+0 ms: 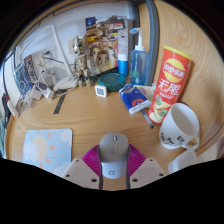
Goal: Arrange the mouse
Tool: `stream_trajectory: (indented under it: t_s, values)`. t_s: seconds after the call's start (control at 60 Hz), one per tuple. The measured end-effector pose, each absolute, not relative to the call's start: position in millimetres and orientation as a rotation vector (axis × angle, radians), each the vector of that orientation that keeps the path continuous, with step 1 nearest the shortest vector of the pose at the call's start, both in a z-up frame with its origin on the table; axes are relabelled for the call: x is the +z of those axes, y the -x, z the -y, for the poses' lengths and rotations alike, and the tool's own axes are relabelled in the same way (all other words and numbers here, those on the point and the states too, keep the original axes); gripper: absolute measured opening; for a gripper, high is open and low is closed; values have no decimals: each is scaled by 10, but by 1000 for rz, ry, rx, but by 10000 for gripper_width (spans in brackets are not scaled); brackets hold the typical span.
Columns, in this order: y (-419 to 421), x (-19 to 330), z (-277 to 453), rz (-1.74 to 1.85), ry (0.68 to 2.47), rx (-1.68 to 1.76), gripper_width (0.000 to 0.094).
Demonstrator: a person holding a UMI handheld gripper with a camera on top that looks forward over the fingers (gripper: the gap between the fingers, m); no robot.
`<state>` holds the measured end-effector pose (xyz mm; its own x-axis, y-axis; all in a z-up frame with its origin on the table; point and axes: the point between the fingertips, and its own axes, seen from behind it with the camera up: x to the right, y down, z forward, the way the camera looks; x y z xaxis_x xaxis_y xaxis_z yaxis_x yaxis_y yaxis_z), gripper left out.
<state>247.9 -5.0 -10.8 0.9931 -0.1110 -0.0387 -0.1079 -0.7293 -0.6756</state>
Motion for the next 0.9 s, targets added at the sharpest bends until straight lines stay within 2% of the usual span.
stream_trajectory:
  t_s: [0.1,0.333,0.4,0.467,0.533,0.6,0.817,0.9]
  values:
    - [-2402,106,25,-190,2367,-15,298]
    - [-1865,1638,-398,-110,2128,-30,302]
    - [-1566,1925,-504,-53,2089,-12,301]
    - [-1223,2061,-562,9,2073,19,301]
    - [-894,2013,-568,73,2080,27,300]
    - [-615,1802,-546,123,2117,41,301]
    - [-143,582,-215,172,2326,94,298]
    - [-107,223,-48,167,2389,95,300]
